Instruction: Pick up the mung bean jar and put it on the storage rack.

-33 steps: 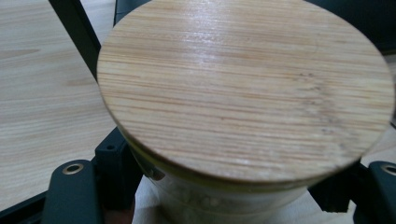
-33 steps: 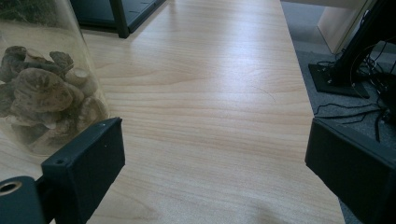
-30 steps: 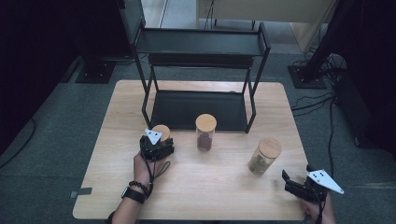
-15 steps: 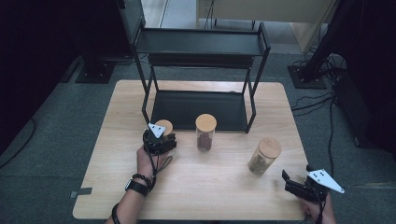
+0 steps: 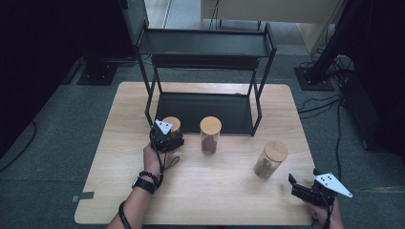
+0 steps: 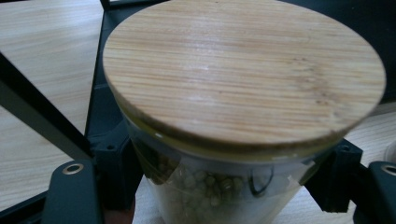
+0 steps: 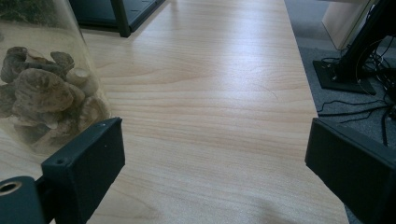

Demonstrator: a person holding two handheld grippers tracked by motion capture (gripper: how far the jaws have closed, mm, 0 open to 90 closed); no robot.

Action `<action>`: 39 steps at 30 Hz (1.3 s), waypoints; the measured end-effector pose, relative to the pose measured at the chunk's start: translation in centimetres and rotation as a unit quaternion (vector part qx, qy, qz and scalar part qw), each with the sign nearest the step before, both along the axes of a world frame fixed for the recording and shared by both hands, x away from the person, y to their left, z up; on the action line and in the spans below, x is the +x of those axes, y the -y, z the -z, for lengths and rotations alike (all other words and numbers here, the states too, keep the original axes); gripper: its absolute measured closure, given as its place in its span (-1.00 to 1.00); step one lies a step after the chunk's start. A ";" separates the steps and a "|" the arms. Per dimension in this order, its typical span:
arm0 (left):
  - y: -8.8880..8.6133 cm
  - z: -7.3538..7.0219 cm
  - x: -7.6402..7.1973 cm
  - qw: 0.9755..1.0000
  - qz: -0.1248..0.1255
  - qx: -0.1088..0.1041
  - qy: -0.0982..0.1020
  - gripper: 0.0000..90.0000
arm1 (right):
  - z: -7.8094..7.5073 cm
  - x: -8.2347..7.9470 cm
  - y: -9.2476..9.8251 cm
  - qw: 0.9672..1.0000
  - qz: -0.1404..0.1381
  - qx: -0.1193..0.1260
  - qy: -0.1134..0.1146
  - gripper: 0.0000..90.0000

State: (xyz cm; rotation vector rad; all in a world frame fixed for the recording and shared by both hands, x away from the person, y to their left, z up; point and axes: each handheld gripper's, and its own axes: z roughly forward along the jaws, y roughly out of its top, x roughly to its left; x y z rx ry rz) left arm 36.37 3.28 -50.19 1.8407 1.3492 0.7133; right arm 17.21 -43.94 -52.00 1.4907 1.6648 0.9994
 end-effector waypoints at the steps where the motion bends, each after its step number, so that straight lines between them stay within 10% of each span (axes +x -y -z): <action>1: 0.1 -0.1 0.0 1.000 0.000 -0.001 0.001 -0.43 | 0.0 0.0 0.0 1.000 0.000 0.000 0.000 -0.90; 39: 1.0 -0.2 5.6 1.000 -0.020 -0.005 -0.011 -0.43 | 0.0 0.0 0.1 1.000 0.000 0.004 0.000 -0.89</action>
